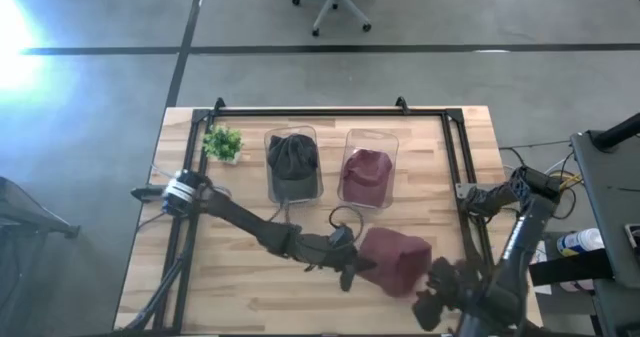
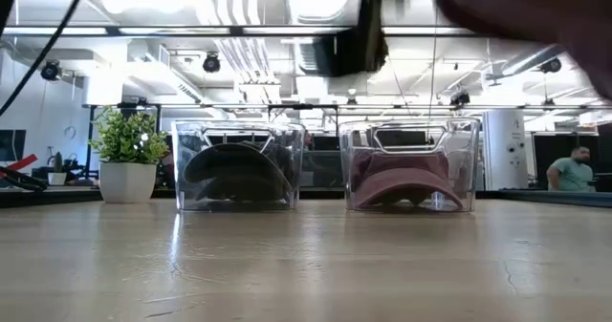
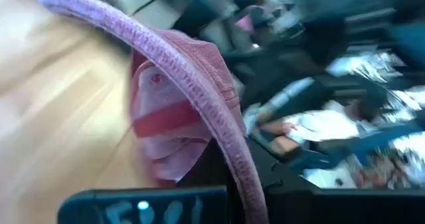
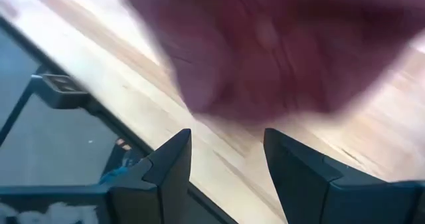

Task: Pick & Place hat
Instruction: Put the red cap into the right transparent bin

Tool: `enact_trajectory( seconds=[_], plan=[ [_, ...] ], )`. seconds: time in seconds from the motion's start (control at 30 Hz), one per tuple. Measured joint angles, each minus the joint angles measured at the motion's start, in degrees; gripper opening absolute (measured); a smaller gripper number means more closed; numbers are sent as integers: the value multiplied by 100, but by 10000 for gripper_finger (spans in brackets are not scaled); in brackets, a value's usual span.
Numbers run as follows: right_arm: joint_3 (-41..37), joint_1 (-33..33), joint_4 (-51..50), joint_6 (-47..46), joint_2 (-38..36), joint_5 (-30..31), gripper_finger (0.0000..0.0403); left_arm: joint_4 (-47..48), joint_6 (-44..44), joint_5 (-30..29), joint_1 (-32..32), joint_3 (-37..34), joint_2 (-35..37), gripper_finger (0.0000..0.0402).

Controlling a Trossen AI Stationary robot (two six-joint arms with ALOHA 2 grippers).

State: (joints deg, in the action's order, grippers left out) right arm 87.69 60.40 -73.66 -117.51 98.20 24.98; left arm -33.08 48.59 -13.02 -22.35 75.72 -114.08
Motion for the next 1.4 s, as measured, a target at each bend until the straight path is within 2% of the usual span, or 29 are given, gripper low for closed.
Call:
enact_trajectory(
  seconds=[0.1, 0.17, 0.23, 0.3, 0.43, 0.57, 0.7, 0.8, 0.9, 1.0, 1.13, 1.23, 1.3, 1.4],
  plan=[
    [-109, 256, -148, -394, 4, -12, 185, 216, -970, -70, -165, 12, 691, 6],
    [-181, 350, -174, -359, 4, -100, 185, 841, -1840, -272, -327, 139, 1216, 6],
    [-255, 381, -279, -217, 6, -334, 185, 2141, -2820, -630, -502, 520, 1685, 6],
    [-347, 383, -418, -78, 4, -545, 185, 3872, -3614, -939, -661, 1099, 1939, 6],
    [-388, 370, -784, 121, 1, -571, 185, 7169, -4351, -1369, -942, 2168, 1888, 6],
    [-395, 216, -1059, 313, -20, -567, 185, 8967, -4755, -1626, -1231, 2543, 1662, 6],
    [-397, -180, -996, 1092, -40, -552, 185, 9330, -5404, -1649, -1678, 2515, 1233, 10],
    [-402, -628, -552, 2098, -69, -553, 184, 9406, -6446, -1879, -2057, 2511, 741, 8],
    [-404, -1181, 236, 3280, -199, -358, 174, 9678, -7456, -2286, -2355, 2511, 236, 7],
    [-445, -1744, 1229, 4320, -375, -206, 149, 9802, -8040, -2621, -2522, 2500, -122, 7],
    [-653, -2443, 3151, 5738, -420, -806, 94, 9556, -8454, -3270, -2631, 2504, -165, 7],
    [-850, -2824, 4317, 6269, -297, -1157, 46, 9301, -8642, -3772, -2640, 2510, -86, 7],
    [-915, -2963, 4512, 6359, -194, -1190, 20, 9304, -8678, -3896, -2644, 2558, -17, 7],
    [-915, -3130, 4618, 6266, 18, -1278, 13, 9281, -8726, -3931, -2691, 2590, 55, 7]
  ],
)
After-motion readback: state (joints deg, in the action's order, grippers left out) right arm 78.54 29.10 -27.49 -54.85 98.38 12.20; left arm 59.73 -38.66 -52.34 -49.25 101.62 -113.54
